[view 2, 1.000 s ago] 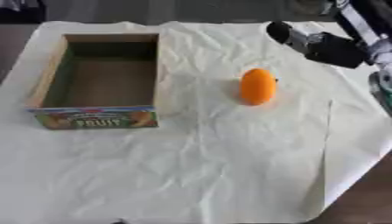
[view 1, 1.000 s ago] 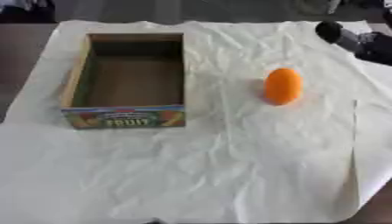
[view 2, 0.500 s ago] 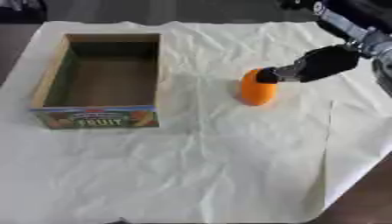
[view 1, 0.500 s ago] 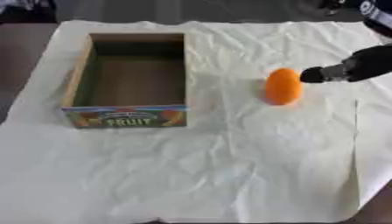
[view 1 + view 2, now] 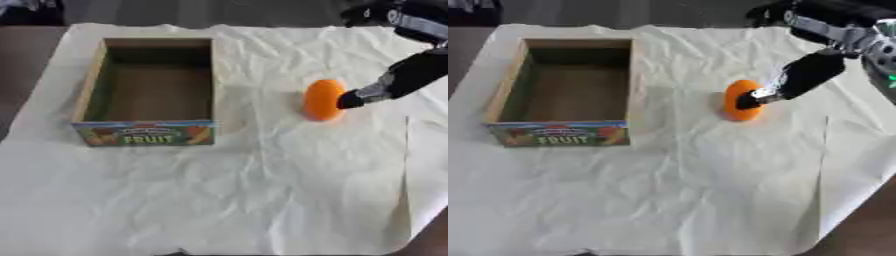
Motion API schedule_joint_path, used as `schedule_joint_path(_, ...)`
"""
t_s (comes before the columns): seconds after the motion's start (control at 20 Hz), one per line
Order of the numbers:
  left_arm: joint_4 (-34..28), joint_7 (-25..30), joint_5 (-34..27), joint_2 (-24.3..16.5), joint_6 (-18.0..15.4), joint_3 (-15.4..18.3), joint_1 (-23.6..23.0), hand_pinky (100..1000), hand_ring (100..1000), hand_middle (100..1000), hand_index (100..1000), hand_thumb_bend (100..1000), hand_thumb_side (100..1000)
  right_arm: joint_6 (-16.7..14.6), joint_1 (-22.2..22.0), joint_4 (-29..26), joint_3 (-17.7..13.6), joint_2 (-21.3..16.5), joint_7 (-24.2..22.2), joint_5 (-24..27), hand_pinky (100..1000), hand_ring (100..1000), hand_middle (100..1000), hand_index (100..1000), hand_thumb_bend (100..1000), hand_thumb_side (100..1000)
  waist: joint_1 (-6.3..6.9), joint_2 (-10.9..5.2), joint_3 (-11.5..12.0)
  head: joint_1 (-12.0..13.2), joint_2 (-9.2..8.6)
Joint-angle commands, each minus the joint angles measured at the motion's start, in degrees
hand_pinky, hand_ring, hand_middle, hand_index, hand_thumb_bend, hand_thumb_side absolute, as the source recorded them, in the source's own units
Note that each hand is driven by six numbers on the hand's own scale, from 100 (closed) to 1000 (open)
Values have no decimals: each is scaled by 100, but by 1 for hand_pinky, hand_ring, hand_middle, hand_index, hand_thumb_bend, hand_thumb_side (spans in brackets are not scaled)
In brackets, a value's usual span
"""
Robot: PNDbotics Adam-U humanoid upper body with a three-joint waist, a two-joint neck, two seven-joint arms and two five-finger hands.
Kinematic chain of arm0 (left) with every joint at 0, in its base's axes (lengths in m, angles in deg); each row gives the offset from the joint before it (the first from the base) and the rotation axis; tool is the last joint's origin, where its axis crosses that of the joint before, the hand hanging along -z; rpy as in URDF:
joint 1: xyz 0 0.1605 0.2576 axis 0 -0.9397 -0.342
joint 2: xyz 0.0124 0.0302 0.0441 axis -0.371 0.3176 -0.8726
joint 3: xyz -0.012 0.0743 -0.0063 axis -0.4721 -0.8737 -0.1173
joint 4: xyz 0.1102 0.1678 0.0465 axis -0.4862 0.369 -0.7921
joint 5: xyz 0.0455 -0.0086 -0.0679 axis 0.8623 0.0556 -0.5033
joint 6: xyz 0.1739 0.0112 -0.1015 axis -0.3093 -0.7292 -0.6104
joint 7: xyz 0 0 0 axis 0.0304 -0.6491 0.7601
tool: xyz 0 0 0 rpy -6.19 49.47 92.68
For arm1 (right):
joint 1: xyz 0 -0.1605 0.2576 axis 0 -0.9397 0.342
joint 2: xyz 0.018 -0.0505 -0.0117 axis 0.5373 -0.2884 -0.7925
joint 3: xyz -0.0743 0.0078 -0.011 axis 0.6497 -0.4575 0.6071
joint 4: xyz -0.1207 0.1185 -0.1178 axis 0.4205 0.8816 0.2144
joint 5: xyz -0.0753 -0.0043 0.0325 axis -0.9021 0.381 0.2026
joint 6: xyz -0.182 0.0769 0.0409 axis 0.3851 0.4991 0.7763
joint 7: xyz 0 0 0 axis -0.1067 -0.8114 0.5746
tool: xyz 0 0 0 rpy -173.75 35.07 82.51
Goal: Pick up objects on the table and place them in the box.
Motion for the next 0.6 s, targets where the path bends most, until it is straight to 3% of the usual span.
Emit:
schedule_joint_path(0.05,-97,30,2,-126,0,-20,23,323,703,845,716,100,749,19,228,264,133,-142,-159,-223,920,927,868,1000,823,572,-6,-84,24,-35,-55)
schedule_joint_path(0.25,-97,40,-12,-115,8,-30,23,322,703,846,715,100,750,-32,448,571,331,-18,-300,-403,917,927,873,1000,813,547,-16,-65,56,-51,-75)
schedule_joint_path(0.6,-97,57,-19,-98,10,-37,31,322,703,847,715,100,749,-179,720,1215,651,215,-588,-878,907,923,874,1000,763,405,-12,-37,107,-72,-94)
